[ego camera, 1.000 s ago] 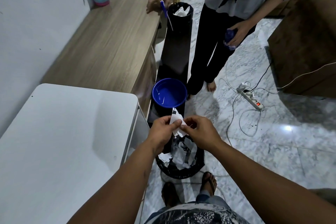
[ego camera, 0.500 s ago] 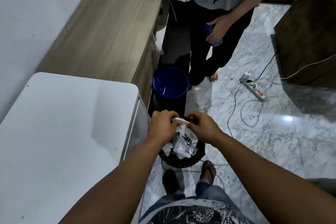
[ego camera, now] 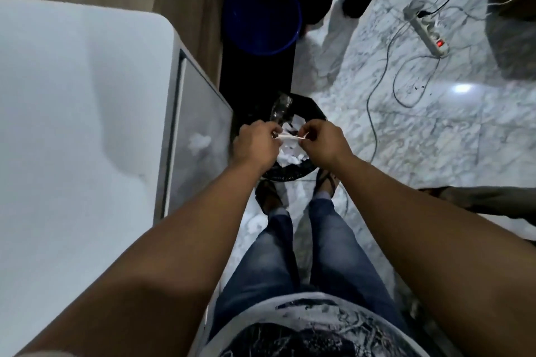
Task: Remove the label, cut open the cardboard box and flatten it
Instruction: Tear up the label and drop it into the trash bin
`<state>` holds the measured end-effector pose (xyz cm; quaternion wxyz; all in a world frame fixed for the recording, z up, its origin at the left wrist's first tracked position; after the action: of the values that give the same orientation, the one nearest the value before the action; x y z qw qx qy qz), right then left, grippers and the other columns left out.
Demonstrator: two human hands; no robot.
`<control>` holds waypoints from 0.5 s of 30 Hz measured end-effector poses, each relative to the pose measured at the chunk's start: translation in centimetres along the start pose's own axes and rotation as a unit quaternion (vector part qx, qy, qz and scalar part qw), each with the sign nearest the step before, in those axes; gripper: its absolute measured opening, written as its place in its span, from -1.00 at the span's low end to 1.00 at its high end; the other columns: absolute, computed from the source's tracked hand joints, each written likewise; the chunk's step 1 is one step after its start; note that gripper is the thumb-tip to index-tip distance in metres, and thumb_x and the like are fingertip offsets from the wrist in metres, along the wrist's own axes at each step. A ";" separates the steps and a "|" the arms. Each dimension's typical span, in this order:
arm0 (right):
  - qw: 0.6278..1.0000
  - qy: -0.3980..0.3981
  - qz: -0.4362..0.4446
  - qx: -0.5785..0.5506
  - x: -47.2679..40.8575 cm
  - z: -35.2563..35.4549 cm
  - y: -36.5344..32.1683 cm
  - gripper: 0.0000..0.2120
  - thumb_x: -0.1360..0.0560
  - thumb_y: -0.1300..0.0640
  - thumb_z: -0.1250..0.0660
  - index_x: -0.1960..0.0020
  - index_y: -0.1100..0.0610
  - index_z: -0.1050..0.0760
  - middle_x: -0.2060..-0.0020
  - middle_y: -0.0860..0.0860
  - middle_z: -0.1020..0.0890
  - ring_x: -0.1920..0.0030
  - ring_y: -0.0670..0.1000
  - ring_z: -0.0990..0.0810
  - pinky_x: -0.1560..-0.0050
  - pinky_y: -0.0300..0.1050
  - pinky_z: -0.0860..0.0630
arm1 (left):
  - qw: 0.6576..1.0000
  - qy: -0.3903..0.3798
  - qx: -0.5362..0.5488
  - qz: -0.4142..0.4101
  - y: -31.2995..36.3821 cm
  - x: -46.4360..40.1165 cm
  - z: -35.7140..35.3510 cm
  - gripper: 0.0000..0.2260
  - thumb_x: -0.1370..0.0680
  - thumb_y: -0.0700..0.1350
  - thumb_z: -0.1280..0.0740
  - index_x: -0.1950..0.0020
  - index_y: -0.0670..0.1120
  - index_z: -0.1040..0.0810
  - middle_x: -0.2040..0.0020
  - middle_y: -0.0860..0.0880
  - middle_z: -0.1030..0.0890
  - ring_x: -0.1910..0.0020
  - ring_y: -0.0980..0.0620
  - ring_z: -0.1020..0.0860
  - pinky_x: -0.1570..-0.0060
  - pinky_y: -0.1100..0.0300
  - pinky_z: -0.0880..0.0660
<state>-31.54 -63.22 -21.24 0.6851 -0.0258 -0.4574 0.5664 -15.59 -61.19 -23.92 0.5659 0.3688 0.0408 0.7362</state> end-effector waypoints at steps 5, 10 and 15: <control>1.000 0.013 -0.002 0.025 -1.4 -1.0 1.3 -0.87 -0.49 0.24 -0.37 -0.01 0.14 -0.63 0.17 0.04 -0.62 0.10 0.04 -0.59 0.15 -0.24 -0.36 | 1.000 -0.003 0.015 0.015 -0.5 -1.1 -1.2 -0.87 -0.52 -0.01 -0.43 -0.05 0.12 -0.67 -0.06 0.00 -0.67 -0.08 -0.14 -0.60 -0.09 -0.08 -0.57; 0.999 0.036 -0.001 0.024 -2.1 -1.2 1.5 -0.84 -0.51 0.23 -0.34 -0.06 0.11 -0.63 0.01 0.04 -0.69 0.00 0.04 -0.63 0.03 -0.16 -0.50 | 0.999 0.008 0.033 0.027 -0.5 -1.3 -1.5 -0.84 -0.51 -0.01 -0.43 -0.08 0.13 -0.66 -0.06 0.04 -0.69 -0.08 -0.08 -0.62 -0.10 -0.07 -0.57; 0.999 0.024 0.005 0.023 -2.4 -0.9 1.6 -0.70 -0.52 0.21 -0.34 -0.24 0.10 -0.58 -0.15 0.04 -0.66 -0.15 0.06 -0.61 -0.15 -0.08 -0.52 | 0.997 0.005 0.059 0.040 -0.4 -1.3 -1.6 -0.72 -0.54 -0.04 -0.39 -0.24 0.02 -0.65 -0.19 -0.05 -0.68 -0.16 -0.11 -0.62 -0.17 -0.02 -0.57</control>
<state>-31.98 -64.15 -24.10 0.6932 -0.0261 -0.4279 0.5795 -16.04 -61.64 -25.92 0.5128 0.3993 0.0727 0.7565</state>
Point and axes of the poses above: each hand's wrist, its own x-axis away from the middle knuckle, its own z-axis out of the back of the hand, y = z × x, the point moved 1 cm from there along -x, towards the middle knuckle
